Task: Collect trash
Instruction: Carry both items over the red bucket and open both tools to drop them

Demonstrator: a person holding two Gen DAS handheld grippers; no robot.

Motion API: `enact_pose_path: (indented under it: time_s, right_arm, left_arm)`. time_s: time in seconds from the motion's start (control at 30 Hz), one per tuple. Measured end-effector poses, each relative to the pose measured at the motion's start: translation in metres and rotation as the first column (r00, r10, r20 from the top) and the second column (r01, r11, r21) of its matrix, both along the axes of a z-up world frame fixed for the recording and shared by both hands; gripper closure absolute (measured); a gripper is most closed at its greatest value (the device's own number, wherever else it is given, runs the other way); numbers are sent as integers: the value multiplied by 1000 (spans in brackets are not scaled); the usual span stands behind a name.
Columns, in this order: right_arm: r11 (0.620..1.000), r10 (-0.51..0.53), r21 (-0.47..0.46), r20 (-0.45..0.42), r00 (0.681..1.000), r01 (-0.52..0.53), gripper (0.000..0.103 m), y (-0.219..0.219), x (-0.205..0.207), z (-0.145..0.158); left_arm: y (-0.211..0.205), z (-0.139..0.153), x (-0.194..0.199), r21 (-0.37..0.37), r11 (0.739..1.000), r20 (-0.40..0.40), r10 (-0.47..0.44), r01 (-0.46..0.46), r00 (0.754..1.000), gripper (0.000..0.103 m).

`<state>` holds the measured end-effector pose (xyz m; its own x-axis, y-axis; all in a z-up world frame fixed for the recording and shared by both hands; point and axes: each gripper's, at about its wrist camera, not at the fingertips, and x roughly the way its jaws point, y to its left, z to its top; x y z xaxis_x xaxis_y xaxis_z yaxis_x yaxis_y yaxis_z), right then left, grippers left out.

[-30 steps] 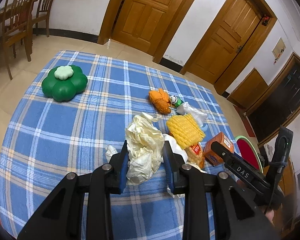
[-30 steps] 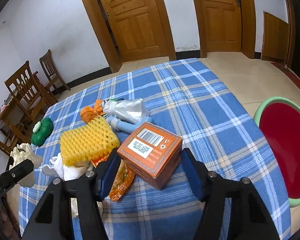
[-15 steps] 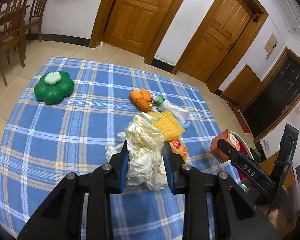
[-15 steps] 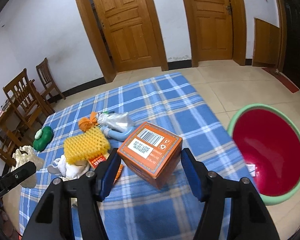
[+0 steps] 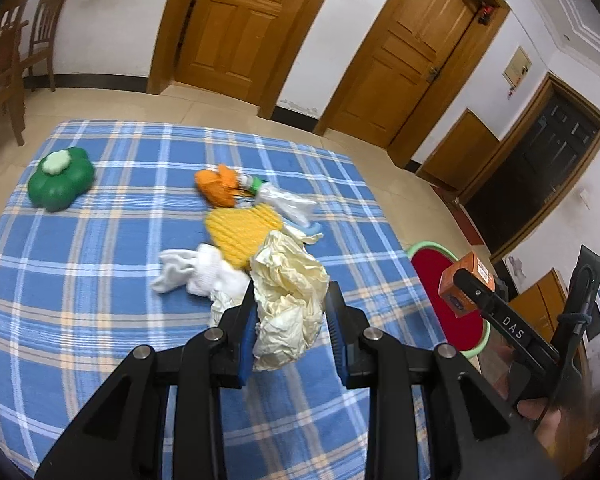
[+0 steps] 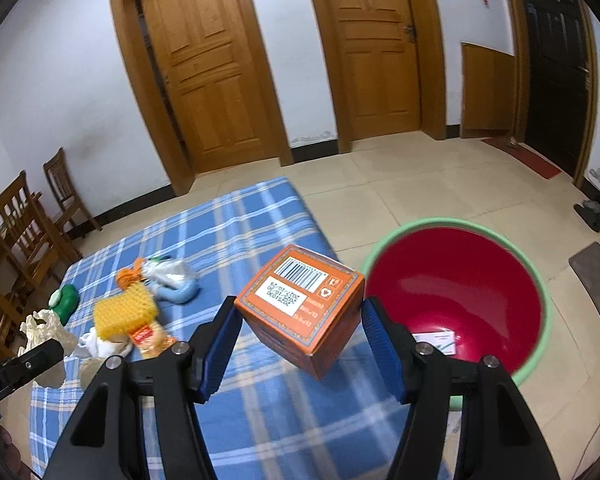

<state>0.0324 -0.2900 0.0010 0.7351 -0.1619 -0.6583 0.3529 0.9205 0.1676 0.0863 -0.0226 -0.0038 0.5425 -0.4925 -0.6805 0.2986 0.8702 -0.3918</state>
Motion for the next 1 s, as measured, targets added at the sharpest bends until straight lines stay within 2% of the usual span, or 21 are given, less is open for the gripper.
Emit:
enact_pose_path:
  time_s: [0.5, 1.0]
  right_arm:
    - [986, -159, 43, -6, 987, 159, 38, -81, -43, -13]
    - [960, -253, 119, -32, 967, 255, 37, -128, -60, -38]
  left_arm:
    - [-80, 6, -6, 46, 987, -2, -151, 151, 989, 72]
    - [-156, -6, -2, 103, 953, -28, -282, 283, 959, 72]
